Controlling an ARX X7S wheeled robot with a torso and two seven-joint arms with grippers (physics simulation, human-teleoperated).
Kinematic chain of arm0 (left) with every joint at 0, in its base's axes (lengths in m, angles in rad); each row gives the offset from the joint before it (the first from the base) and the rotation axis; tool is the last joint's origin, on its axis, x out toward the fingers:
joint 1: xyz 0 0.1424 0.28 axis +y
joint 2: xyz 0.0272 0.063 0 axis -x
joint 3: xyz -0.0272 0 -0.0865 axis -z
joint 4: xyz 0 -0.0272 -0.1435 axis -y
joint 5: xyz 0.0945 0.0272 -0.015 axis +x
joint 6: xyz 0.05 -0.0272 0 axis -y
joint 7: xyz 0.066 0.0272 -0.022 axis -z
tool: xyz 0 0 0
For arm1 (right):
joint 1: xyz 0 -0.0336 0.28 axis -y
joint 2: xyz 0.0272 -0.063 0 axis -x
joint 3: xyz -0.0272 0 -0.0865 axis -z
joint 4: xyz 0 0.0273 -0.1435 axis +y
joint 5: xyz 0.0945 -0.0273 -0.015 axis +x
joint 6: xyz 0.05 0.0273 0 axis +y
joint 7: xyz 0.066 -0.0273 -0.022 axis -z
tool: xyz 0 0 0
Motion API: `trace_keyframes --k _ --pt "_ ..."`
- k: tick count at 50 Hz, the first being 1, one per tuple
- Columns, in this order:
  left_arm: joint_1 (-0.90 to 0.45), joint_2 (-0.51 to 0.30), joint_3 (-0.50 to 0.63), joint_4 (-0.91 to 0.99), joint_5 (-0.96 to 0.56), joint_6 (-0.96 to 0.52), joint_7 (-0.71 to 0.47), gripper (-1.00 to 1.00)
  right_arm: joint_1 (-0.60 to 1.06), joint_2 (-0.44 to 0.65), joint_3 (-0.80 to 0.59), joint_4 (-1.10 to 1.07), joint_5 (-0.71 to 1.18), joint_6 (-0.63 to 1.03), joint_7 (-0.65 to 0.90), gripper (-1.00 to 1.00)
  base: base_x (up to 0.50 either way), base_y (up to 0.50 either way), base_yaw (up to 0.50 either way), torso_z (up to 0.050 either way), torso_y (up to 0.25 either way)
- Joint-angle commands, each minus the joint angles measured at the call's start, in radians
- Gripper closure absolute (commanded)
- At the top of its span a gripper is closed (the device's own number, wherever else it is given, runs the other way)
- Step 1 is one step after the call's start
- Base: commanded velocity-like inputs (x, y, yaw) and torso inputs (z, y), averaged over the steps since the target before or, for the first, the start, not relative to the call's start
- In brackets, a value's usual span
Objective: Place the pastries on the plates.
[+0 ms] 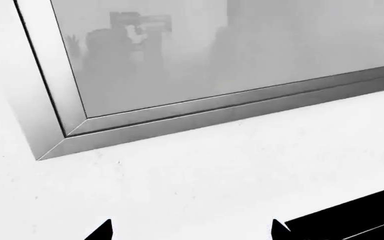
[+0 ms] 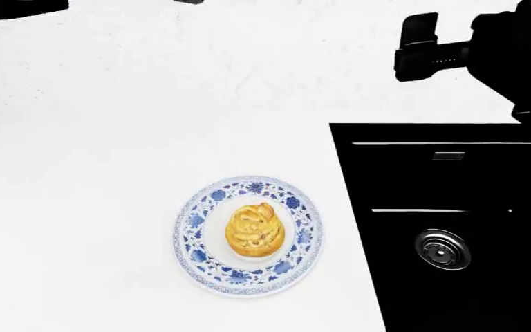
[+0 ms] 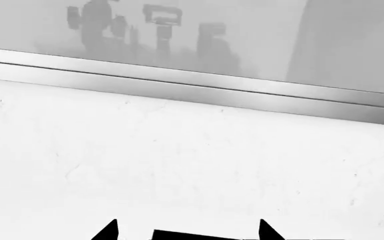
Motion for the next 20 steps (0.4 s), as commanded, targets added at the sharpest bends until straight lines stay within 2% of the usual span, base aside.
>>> trace_keyframes --k 1,4,8,9,12,15,16,17,20 --pt "-0.349 0.109 0.071 -0.292 0.115 -0.058 0.133 -1.00 0.080 -0.041 0.008 0.032 -0.116 -0.002 -0.072 -1.00 0.00 0.00 0.00 0.000 0.000" --pt "-0.352 0.093 0.067 -0.252 0.098 -0.088 0.114 -1.00 0.080 -0.040 0.006 0.027 -0.134 -0.006 -0.075 -1.00 0.00 0.00 0.00 0.000 0.000" --pt "-0.281 -0.023 0.017 -0.086 -0.011 -0.184 -0.016 -1.00 0.093 -0.045 0.000 0.041 -0.103 0.031 -0.059 -1.00 0.00 0.00 0.00 0.000 0.000" --pt "-0.334 -0.038 0.003 -0.081 -0.030 -0.214 -0.024 -1.00 0.094 -0.046 -0.001 0.042 -0.102 0.034 -0.057 -1.00 0.00 0.00 0.00 0.000 0.000" --pt "-0.320 -0.095 -0.029 -0.015 -0.095 -0.256 -0.092 -1.00 0.096 -0.046 -0.003 0.040 -0.110 0.037 -0.071 -1.00 0.00 0.00 0.00 0.000 0.000" --pt "-0.304 -0.198 -0.073 0.064 -0.233 -0.331 -0.215 -1.00 0.105 -0.049 -0.009 0.047 -0.100 0.059 -0.049 -1.00 0.00 0.00 0.00 0.000 0.000" --pt "-0.251 -0.244 -0.084 0.118 -0.297 -0.336 -0.272 -1.00 0.106 -0.049 -0.009 0.047 -0.100 0.061 -0.052 -1.00 0.00 0.00 0.00 0.000 0.000" --pt "-0.141 -0.325 -0.113 0.207 -0.377 -0.298 -0.341 -1.00 0.112 -0.051 -0.014 0.049 -0.099 0.075 -0.054 -1.00 0.00 0.00 0.00 0.000 0.000" --pt "-0.066 -0.383 -0.150 0.308 -0.390 -0.252 -0.351 -1.00 0.104 -0.049 -0.008 0.045 -0.103 0.058 -0.051 -1.00 0.00 0.00 0.00 0.000 0.000"
